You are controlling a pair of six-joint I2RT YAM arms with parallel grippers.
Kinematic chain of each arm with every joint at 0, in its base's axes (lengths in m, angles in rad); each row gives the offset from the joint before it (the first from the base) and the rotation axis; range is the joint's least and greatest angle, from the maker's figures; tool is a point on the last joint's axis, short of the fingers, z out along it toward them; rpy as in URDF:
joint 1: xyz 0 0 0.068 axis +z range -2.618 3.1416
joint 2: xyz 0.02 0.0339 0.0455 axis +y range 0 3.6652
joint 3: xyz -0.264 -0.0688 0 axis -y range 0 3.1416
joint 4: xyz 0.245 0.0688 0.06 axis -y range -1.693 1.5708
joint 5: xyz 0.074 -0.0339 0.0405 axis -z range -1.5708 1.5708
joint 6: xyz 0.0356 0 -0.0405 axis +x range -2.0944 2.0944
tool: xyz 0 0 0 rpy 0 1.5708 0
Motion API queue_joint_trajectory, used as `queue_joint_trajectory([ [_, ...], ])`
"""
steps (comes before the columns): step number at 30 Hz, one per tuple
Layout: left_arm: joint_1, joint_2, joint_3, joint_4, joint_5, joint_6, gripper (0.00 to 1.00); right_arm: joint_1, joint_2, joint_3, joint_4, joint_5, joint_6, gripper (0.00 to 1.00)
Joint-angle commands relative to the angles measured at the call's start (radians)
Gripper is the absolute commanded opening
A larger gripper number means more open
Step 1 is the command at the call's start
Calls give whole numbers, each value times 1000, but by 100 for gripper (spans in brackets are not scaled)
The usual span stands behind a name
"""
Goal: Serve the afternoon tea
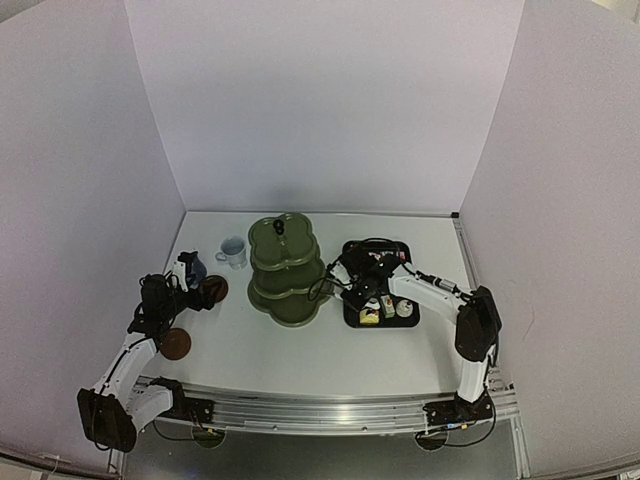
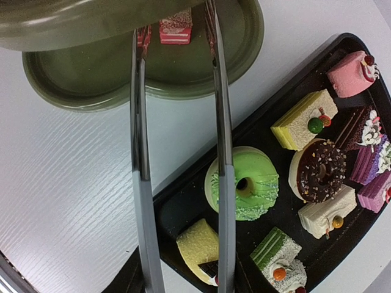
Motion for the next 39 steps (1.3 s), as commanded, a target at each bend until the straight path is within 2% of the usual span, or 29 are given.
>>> queue_joint_trajectory([
  [1,-1,-14,-6,-15,10,18,100,1,-105,-17,-9,-32,43,38],
  [20,-2,2,3,6,24,36,100,1,-269,-104,-164,40,187,36],
  [29,-1,9,-4,21,40,35,100,-50,-379,-175,-224,123,429,39],
  [34,-1,9,-6,22,40,40,100,-128,-383,-177,-261,133,590,38],
  [39,-2,5,-8,16,39,46,100,-153,-375,-195,-285,123,690,39],
])
